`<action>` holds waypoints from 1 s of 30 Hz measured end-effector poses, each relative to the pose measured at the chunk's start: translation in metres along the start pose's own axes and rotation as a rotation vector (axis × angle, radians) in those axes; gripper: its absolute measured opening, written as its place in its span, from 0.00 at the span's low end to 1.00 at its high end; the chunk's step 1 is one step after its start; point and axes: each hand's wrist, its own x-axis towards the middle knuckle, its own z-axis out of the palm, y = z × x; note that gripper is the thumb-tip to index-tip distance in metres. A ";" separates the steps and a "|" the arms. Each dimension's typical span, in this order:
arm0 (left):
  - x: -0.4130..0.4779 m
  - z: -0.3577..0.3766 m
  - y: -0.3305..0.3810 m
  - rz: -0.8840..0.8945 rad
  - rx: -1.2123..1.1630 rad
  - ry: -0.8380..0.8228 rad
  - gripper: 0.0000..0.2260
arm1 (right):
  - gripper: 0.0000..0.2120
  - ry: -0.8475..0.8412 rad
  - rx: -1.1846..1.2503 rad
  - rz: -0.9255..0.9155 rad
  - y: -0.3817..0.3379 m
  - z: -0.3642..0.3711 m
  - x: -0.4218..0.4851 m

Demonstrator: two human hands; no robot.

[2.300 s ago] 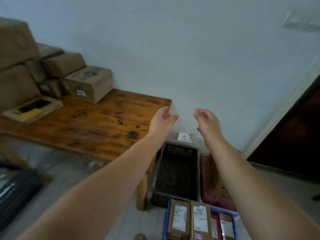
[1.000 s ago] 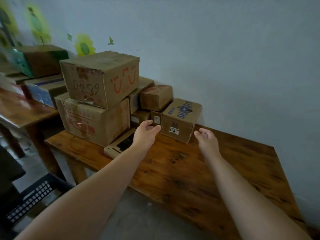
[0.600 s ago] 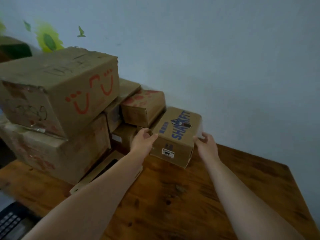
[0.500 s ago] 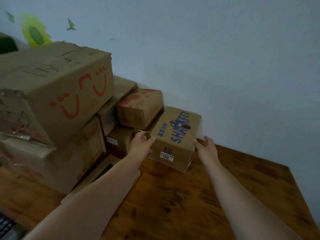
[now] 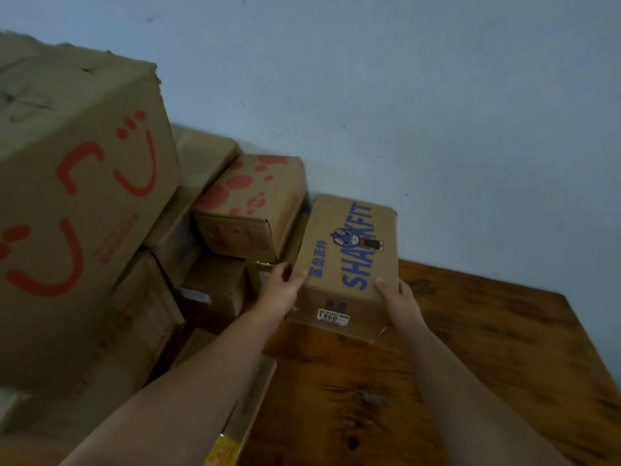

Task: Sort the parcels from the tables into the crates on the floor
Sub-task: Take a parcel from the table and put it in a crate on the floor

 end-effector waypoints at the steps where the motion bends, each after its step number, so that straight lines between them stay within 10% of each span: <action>1: 0.000 0.001 -0.001 0.000 -0.004 -0.019 0.21 | 0.30 -0.002 0.001 -0.004 0.002 0.001 0.000; 15: -0.046 0.003 0.034 0.193 -0.154 -0.241 0.23 | 0.17 -0.170 0.445 -0.138 -0.020 -0.056 -0.042; 30: -0.068 0.002 0.079 0.337 -0.313 -0.421 0.26 | 0.31 0.074 0.189 -0.247 -0.068 -0.101 -0.062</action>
